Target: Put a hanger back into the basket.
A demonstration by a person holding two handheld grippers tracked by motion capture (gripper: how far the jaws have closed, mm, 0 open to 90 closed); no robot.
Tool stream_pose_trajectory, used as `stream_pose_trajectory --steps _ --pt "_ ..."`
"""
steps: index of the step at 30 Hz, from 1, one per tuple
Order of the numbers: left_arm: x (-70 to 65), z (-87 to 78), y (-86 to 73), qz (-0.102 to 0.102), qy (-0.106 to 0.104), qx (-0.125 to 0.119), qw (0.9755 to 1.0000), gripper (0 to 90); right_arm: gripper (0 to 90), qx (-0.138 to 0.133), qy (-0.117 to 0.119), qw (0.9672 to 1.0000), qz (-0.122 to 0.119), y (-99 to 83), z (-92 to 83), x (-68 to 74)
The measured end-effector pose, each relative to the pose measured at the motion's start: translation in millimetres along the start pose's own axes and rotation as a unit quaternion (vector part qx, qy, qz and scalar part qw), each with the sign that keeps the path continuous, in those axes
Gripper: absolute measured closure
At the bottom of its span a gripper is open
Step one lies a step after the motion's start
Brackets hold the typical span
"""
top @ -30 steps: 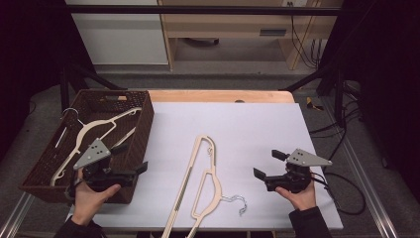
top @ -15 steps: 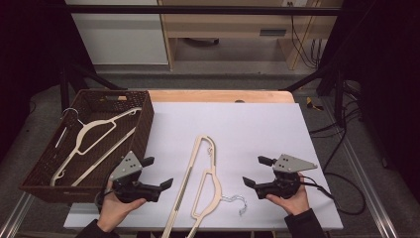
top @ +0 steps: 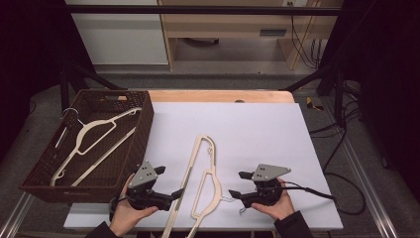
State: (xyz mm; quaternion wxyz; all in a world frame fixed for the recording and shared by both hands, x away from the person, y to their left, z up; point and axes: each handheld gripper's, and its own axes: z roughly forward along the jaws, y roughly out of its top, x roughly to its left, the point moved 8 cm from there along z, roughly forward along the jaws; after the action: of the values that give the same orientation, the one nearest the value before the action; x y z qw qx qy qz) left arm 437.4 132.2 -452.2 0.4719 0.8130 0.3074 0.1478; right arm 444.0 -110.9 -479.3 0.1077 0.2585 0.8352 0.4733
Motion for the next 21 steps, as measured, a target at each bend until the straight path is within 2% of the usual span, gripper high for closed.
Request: stream_pose_trajectory --steps 6,13,21 --pt "-1.8 3.0 -3.7 0.002 -0.002 0.002 1.0000 6.2 39.2 0.022 0.023 0.9995 -0.006 -9.6 12.0 9.3" --pt "-1.3 6.7 -7.3 -0.008 -0.012 0.003 0.9999 6.2 44.5 0.044 0.030 0.9984 -0.018 -19.2 24.7 14.4" --pt "2.0 8.9 -10.6 -0.013 -0.011 0.005 0.9998 6.2 56.0 0.078 0.048 0.9953 -0.030 -31.3 36.6 20.9"
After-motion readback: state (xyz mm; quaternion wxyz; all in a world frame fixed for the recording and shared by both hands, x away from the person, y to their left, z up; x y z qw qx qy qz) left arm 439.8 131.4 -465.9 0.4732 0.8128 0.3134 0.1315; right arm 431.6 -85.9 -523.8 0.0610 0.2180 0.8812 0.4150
